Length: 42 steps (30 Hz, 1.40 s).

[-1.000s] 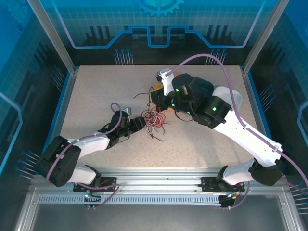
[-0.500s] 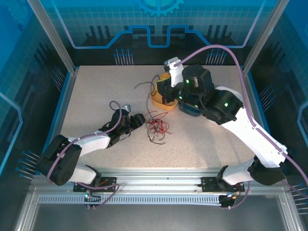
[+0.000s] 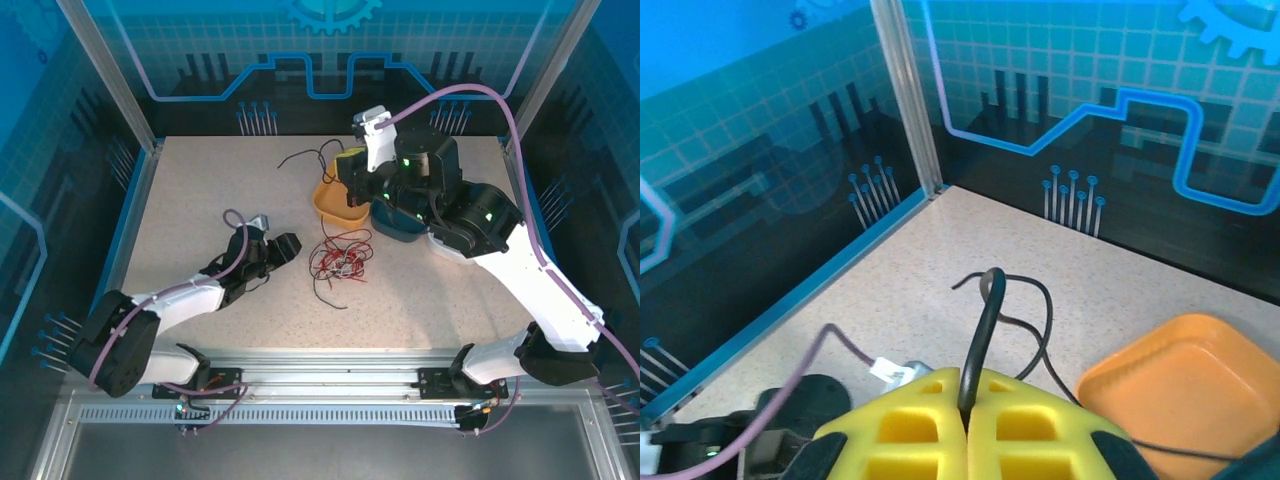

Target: Untangle the cables

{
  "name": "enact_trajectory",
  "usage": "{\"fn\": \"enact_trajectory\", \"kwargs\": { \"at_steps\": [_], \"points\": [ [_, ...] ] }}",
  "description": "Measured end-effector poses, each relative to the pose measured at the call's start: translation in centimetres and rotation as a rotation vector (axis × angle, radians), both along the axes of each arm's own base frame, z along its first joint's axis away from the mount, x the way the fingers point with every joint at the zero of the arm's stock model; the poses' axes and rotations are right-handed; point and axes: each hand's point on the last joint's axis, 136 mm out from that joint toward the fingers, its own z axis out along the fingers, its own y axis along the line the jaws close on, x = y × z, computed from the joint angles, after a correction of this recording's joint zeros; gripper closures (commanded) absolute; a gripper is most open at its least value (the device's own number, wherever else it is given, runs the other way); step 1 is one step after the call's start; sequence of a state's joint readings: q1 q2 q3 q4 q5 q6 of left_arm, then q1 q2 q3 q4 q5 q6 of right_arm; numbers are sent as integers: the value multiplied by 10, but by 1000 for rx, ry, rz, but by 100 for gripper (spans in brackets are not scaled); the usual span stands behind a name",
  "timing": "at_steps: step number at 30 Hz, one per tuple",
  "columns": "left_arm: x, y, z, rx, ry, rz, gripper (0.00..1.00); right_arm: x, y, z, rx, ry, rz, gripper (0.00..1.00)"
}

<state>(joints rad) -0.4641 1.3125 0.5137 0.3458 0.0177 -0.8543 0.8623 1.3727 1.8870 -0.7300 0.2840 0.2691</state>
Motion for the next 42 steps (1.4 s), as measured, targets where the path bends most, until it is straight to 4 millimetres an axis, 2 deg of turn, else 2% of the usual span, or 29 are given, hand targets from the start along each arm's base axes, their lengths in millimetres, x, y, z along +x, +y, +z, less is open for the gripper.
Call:
{"fn": "enact_trajectory", "kwargs": {
  "at_steps": [4, 9, 14, 19, 22, 26, 32, 38, 42],
  "points": [
    [-5, 5, 20, 6, -45, 0, 19, 15, -27, -4, -19, 7, -89, 100],
    [-14, 14, 41, 27, -92, 7, 1, 28, -82, -10, -30, 12, -242, 100],
    [-25, 23, 50, 60, -106, 9, 1, 28, -147, -16, -51, 9, -438, 100],
    [-33, 29, 50, 86, -99, 8, 1, 28, -208, -28, -77, 17, -632, 100],
    [-35, 30, 49, 92, -90, 7, 1, 32, -239, -41, -101, 44, -737, 100],
    [-37, 31, 46, 97, -79, 5, 1, 40, -271, -70, -140, 112, -845, 100],
    [-40, 32, 39, 106, -60, 3, 1, 54, -296, -112, -163, 210, -916, 100],
    [-41, 32, 36, 109, -51, 0, 1, 72, -305, -151, -149, 293, -936, 100],
    [-43, 33, 32, 114, -41, -2, 1, 82, -309, -166, -113, 321, -941, 100]
  ]
}}
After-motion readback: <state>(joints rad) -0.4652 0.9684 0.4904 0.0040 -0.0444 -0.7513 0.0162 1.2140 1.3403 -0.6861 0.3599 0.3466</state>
